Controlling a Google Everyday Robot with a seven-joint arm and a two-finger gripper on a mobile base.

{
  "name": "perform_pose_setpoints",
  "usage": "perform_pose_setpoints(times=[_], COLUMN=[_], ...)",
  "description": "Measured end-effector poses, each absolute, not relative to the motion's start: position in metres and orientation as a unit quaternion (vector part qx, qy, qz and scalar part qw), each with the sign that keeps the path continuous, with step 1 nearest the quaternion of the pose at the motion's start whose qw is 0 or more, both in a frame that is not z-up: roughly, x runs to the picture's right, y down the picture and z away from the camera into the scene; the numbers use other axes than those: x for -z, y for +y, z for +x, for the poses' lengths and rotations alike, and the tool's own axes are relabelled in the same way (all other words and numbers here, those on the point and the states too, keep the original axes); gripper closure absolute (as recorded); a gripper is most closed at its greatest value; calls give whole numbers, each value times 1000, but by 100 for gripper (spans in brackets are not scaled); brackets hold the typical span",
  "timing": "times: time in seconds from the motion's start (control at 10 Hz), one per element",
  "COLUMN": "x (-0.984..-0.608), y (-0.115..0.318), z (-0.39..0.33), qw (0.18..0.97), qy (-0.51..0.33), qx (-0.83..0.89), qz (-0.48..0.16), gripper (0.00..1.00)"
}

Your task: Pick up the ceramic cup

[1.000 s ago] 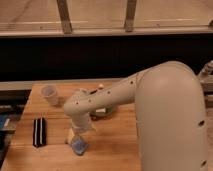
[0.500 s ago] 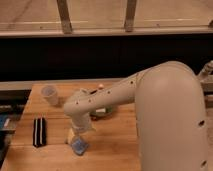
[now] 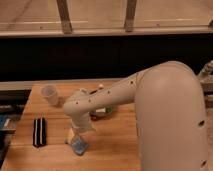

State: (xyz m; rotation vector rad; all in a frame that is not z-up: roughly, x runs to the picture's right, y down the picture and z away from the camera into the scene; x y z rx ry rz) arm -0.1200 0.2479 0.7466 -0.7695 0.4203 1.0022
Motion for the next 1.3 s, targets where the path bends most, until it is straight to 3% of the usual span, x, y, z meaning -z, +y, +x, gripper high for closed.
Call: perform_pose_setpoints(times=[0.2,0.8,1.3], x=[-746,-739,-726], y=[224,92,35], z=[-128,-162,-198], qw=[800,846,874], qy=[193,155,-57], qx=[-455,-432,-452], qz=[-339,-270,-170], gripper=[20,20,20])
